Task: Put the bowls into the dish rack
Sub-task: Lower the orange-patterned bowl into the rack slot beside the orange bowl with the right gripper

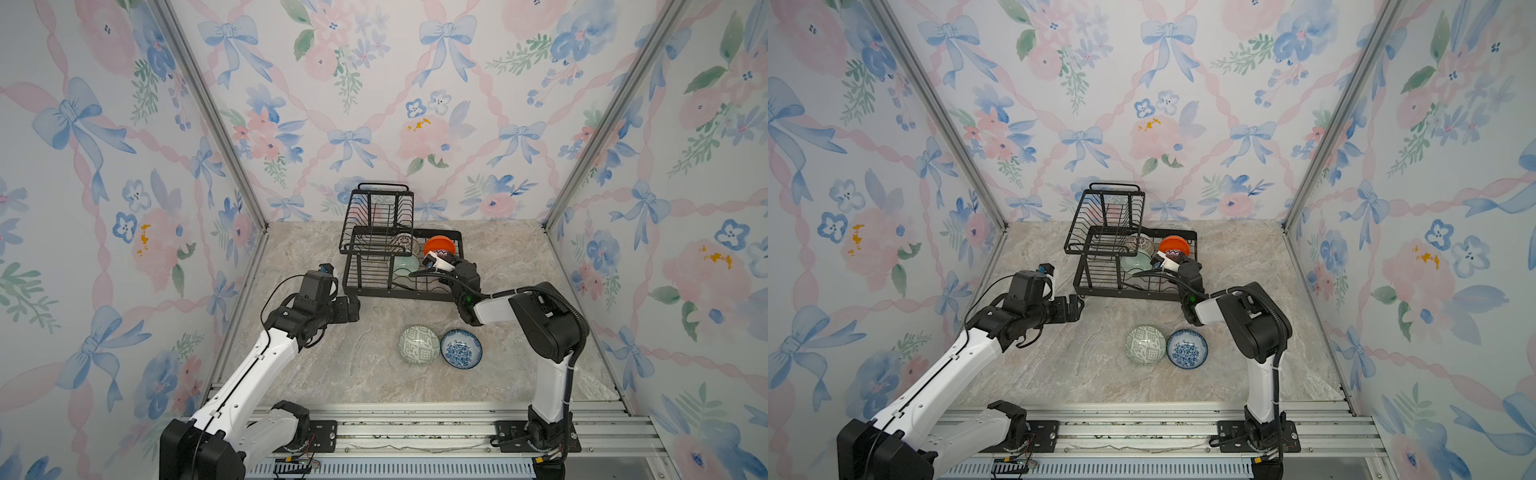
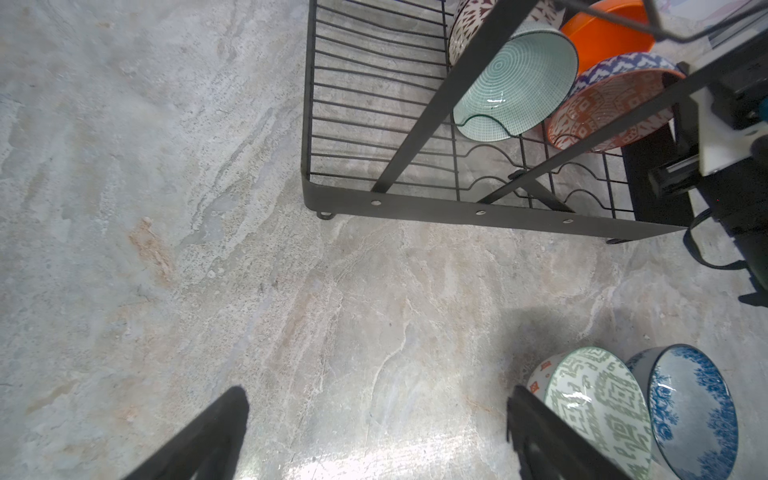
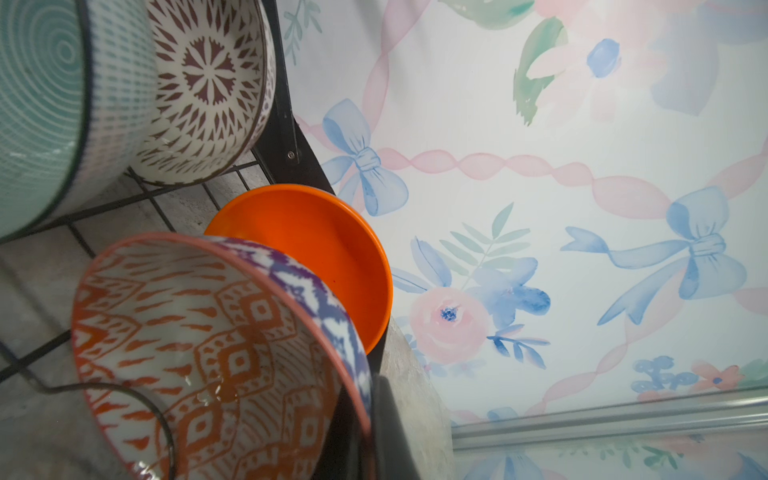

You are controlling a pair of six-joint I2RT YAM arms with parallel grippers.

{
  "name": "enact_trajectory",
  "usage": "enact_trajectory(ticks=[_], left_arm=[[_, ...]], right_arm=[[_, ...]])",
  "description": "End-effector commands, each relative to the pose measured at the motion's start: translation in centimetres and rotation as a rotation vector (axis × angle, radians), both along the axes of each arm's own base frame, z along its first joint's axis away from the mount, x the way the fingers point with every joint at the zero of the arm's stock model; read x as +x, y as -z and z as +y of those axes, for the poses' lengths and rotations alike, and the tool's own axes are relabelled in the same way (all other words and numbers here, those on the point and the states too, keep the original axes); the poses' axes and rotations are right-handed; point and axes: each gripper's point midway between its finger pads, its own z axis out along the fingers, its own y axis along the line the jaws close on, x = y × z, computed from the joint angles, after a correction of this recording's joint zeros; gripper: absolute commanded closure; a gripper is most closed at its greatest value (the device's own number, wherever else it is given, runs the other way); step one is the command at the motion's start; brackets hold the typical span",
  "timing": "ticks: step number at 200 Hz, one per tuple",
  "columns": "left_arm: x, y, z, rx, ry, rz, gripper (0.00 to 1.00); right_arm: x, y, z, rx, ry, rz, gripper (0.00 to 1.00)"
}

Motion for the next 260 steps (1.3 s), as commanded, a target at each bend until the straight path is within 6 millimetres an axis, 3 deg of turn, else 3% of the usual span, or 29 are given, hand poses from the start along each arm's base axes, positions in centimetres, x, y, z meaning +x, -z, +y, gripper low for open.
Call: enact_trajectory(ticks=[1, 145, 186, 260], left_arm=[[-0.56, 0.60, 0.40, 0.002, -0.014, 0.017, 0.02], [-0.94, 0.90, 0.67, 0.002, -0.024, 0.018, 0.02], [-0.91, 1.02, 0.66, 0.004, -0.023, 0.022, 0.02], [-0.80, 0.94, 0.66, 0.007, -0.019, 0.021, 0.02]], right_arm=[[0.05, -2.01, 0.50, 0.069, -0.013, -0.021, 1.00], [0.45, -1.96, 0.41, 0.101, -0.002, -0.005, 1.00], [0.39, -1.82, 0.33, 0.096, 0.000, 0.004, 0.88], [0.50, -2.00, 0.30, 0.099, 0.004, 0.000, 0.77]])
